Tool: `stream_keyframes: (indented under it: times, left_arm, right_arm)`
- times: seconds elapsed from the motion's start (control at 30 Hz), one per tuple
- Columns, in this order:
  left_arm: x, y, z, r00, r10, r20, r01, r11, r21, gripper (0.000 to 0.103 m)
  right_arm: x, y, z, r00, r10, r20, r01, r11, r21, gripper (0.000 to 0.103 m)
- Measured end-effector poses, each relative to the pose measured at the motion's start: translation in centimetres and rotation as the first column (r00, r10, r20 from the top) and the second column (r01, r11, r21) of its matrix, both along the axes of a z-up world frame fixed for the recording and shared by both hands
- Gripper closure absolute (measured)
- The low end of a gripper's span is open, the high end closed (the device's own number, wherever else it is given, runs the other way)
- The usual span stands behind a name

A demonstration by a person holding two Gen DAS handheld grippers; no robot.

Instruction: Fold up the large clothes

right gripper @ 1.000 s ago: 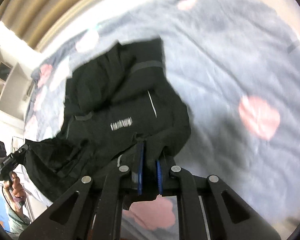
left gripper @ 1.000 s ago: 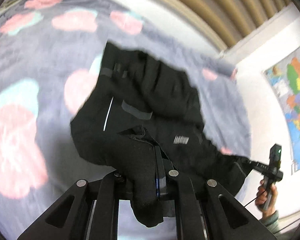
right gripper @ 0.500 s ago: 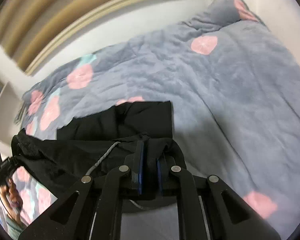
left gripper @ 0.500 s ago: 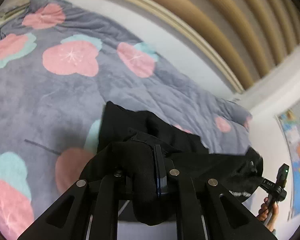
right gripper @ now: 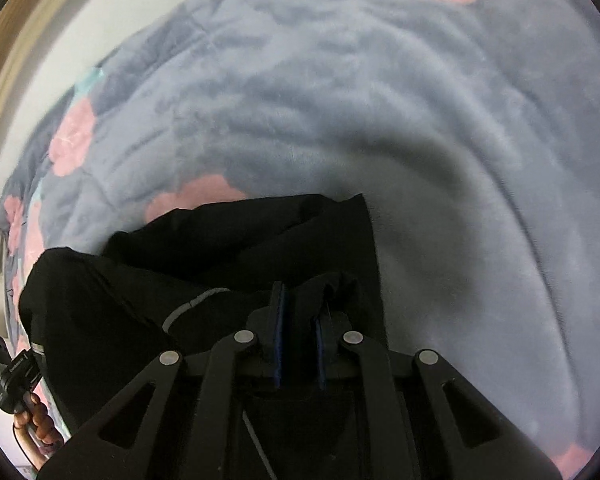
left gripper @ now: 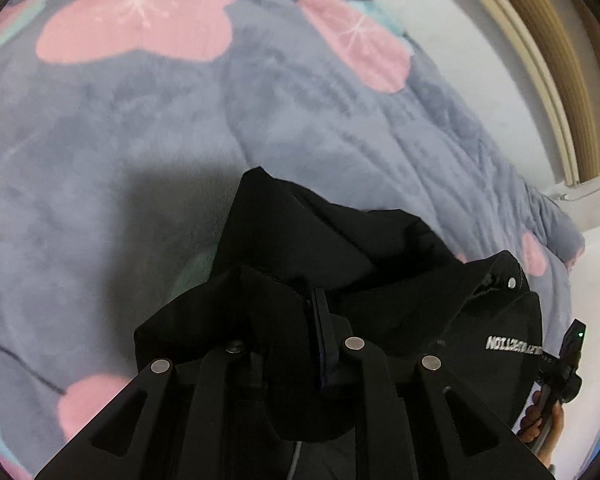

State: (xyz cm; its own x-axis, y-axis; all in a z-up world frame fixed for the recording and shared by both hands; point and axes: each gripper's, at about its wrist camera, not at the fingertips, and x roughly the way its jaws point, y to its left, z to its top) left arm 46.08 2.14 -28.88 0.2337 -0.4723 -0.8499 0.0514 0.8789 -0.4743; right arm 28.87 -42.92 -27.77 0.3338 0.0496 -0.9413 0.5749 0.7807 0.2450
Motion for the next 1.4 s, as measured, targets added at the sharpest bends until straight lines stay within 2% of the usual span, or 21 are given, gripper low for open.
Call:
stream_keyframes:
  times: [0.1, 0.2, 0.3, 0.37, 0.47, 0.6, 0.67, 0.73, 0.77, 0.8, 0.83, 0.9, 0.97, 1.03, 1.1, 1.17, 1.3, 1.4]
  left_arm:
    - [0.2, 0.0, -0.7, 1.000, -0.013, -0.005, 0.013, 1.000, -0.009, 0.085]
    - [0.1, 0.6, -0.1, 0.999, -0.041, -0.012, 0.040, 0.999, -0.036, 0.085]
    - [-0.3, 1.5, 1.7, 0.998, -0.070, 0.008, 0.070, 0.996, -0.048, 0.083]
    - [-1.0, 2.0, 4.1, 0.991, -0.119, 0.068, 0.122, 0.992, -0.045, 0.081]
    - [-1.8, 3.1, 7.3, 0.974, -0.199, 0.108, 0.209, 0.974, -0.088, 0.076]
    - [-3.2, 5.1, 11.3, 0.950, -0.282, 0.136, 0.304, 0.933, -0.191, 0.076]
    - [-4.0, 6.2, 12.9, 0.938, -0.313, 0.151, 0.343, 0.902, -0.261, 0.075]
    - [-4.4, 7.1, 14.1, 0.935, -0.314, 0.164, 0.351, 0.883, -0.312, 0.074]
    - [-4.6, 7.4, 14.7, 0.934, -0.312, 0.176, 0.355, 0.877, -0.325, 0.067]
    - [-4.8, 7.6, 15.3, 0.931, -0.307, 0.196, 0.355, 0.884, -0.304, 0.062]
    - [-5.1, 7.8, 16.0, 0.928, -0.301, 0.219, 0.353, 0.897, -0.264, 0.052]
    - [-5.2, 8.2, 17.0, 0.921, -0.286, 0.264, 0.349, 0.907, -0.236, 0.047]
    - [-4.9, 8.8, 17.4, 0.922, -0.267, 0.279, 0.337, 0.910, -0.241, 0.038]
    - [-4.2, 8.8, 17.0, 0.927, -0.242, 0.286, 0.298, 0.939, -0.173, 0.030]
    - [-3.1, 7.9, 15.1, 0.934, -0.245, 0.261, 0.278, 0.956, -0.095, 0.030]
    - [-1.8, 7.0, 12.4, 0.944, -0.254, 0.209, 0.271, 0.961, -0.059, 0.030]
    - [0.7, 5.6, 7.5, 0.960, -0.247, 0.135, 0.253, 0.967, -0.030, 0.030]
    - [2.6, 5.6, 4.4, 0.974, -0.210, 0.080, 0.216, 0.974, -0.070, 0.030]
  right_arm:
    - [0.3, 0.1, -0.5, 1.000, 0.006, -0.006, -0.006, 1.000, -0.007, 0.088]
    - [-0.1, -0.1, 0.1, 1.000, 0.008, 0.001, -0.008, 1.000, 0.014, 0.088]
    - [-1.3, -0.5, 1.9, 1.000, 0.001, 0.031, -0.002, 0.999, 0.044, 0.084]
    - [-2.8, -1.1, 3.9, 0.996, -0.033, 0.083, 0.028, 0.998, 0.056, 0.082]
    - [-4.7, -1.9, 6.3, 0.987, -0.065, 0.148, 0.048, 0.992, 0.118, 0.079]
    - [-7.0, -2.5, 8.9, 0.975, -0.101, 0.199, 0.067, 0.983, 0.168, 0.075]
    - [-8.4, -3.3, 10.2, 0.961, -0.159, 0.226, 0.123, 0.978, 0.165, 0.055]
    - [-10.7, -5.1, 11.9, 0.924, -0.239, 0.299, 0.178, 0.959, 0.219, 0.053]
    - [-11.3, -5.4, 12.5, 0.917, -0.249, 0.311, 0.188, 0.959, 0.212, 0.052]
    - [-11.5, -5.8, 13.0, 0.920, -0.240, 0.309, 0.190, 0.965, 0.182, 0.051]
    - [-11.5, -5.9, 13.2, 0.926, -0.228, 0.301, 0.188, 0.970, 0.155, 0.048]
    - [-10.8, -5.6, 13.1, 0.949, -0.178, 0.259, 0.162, 0.983, 0.083, 0.044]
    - [-9.6, -4.7, 12.1, 0.965, -0.121, 0.231, 0.108, 0.992, 0.069, 0.044]
    - [-8.1, -3.7, 10.6, 0.976, -0.067, 0.208, 0.057, 0.997, 0.051, 0.044]
    - [-6.4, -2.7, 9.2, 0.984, -0.008, 0.179, 0.008, 1.000, 0.002, 0.044]
    - [-4.4, -1.7, 7.7, 0.986, 0.063, 0.157, -0.055, 0.997, -0.052, 0.044]
    - [-0.8, -0.1, 5.1, 0.976, 0.185, 0.112, -0.165, 0.972, -0.169, 0.044]
    - [0.2, 0.0, 4.7, 0.967, 0.221, 0.129, -0.183, 0.949, -0.255, 0.044]
